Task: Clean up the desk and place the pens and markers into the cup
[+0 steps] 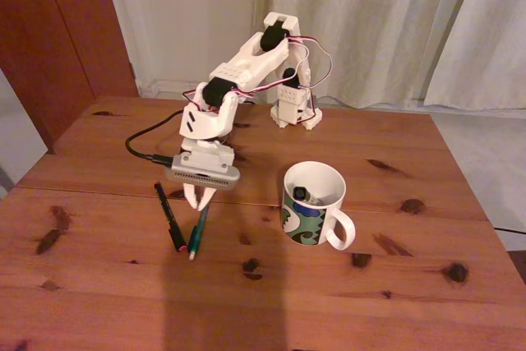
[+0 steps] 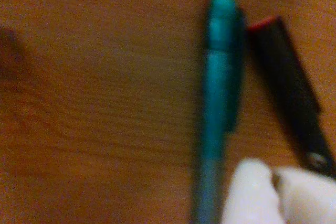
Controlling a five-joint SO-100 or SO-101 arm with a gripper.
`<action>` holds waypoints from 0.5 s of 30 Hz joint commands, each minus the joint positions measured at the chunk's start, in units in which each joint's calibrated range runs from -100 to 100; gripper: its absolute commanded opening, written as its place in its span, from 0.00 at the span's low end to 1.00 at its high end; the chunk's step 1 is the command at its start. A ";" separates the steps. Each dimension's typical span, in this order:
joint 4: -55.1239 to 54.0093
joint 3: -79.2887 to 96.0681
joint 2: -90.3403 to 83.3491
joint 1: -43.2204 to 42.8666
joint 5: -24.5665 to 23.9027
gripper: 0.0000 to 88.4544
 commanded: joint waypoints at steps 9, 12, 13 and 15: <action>5.90 -3.88 -6.28 -2.62 -6.93 0.01; 5.90 -3.79 -6.19 -2.62 -8.24 0.01; 5.90 -3.70 -6.11 -2.54 -8.40 0.01; 5.98 -3.70 -6.11 -2.46 -8.40 0.01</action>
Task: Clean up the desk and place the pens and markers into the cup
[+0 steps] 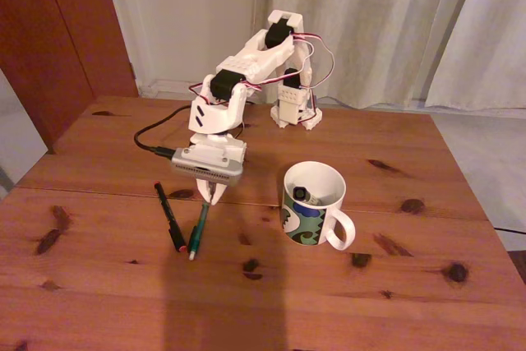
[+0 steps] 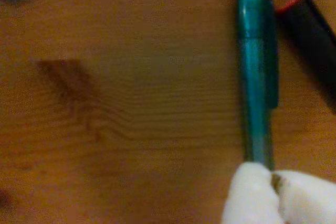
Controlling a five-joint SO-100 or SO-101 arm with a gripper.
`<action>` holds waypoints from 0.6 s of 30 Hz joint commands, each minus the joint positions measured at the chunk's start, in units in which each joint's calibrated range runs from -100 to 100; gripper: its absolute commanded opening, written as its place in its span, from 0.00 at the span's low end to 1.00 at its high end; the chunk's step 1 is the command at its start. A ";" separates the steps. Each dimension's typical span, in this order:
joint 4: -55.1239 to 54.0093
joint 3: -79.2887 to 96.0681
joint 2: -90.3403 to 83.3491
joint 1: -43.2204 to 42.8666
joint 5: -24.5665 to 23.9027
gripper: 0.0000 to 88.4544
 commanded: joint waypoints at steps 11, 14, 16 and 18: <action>-0.35 1.41 -3.83 1.13 0.93 0.01; -0.35 1.50 -3.83 1.45 0.93 0.01; -0.35 1.50 -3.83 1.86 0.93 0.01; -0.35 1.59 -3.74 2.50 0.93 0.01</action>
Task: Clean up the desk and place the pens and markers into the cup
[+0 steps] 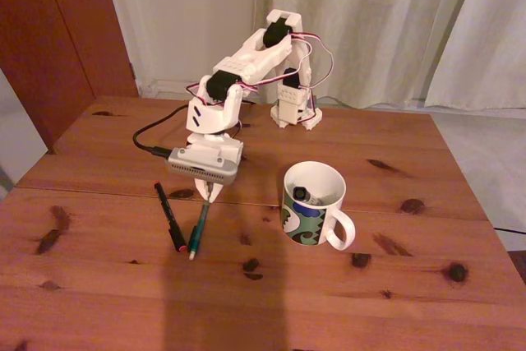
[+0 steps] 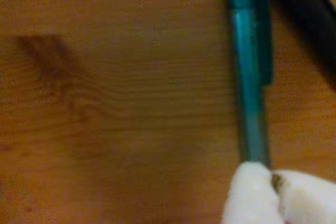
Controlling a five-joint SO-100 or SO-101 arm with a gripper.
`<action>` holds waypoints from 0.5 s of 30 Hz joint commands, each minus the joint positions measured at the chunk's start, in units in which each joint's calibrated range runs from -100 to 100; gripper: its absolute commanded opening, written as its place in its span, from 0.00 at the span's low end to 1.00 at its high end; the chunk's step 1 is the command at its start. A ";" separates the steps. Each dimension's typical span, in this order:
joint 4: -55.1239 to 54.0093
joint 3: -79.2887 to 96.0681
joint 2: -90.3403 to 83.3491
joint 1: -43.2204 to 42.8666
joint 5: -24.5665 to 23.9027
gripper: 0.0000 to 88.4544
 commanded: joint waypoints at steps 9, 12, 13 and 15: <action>-0.43 -0.46 -1.84 2.47 0.50 0.01; -0.52 -1.00 -0.52 3.35 0.86 0.01; -0.52 -1.09 -0.27 3.43 1.23 0.01; -0.52 -1.09 0.06 3.43 1.39 0.01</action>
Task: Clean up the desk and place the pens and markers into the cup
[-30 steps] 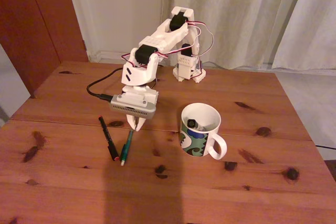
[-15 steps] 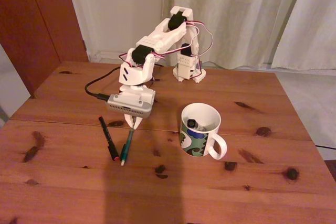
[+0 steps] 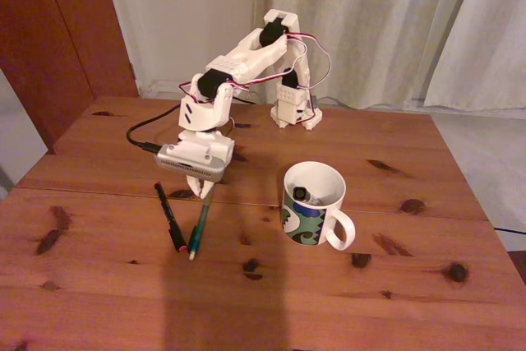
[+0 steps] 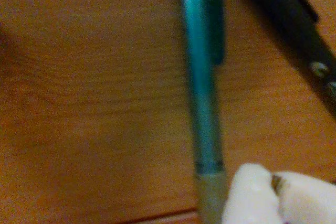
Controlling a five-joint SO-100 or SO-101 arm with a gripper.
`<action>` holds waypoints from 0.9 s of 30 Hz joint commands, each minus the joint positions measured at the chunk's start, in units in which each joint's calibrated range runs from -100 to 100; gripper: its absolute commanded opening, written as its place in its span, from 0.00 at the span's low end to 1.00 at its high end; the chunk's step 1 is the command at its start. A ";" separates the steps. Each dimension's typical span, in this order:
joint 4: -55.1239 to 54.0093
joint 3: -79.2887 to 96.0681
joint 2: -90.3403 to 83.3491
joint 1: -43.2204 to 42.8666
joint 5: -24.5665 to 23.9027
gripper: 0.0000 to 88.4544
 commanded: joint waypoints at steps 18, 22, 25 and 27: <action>-0.60 -1.09 -0.36 -0.67 -2.86 0.01; -0.60 -0.82 -0.36 -0.67 -2.91 0.01; -0.60 -0.46 -0.28 -0.67 -2.91 0.01; -0.60 -0.37 -0.28 -0.67 -2.91 0.01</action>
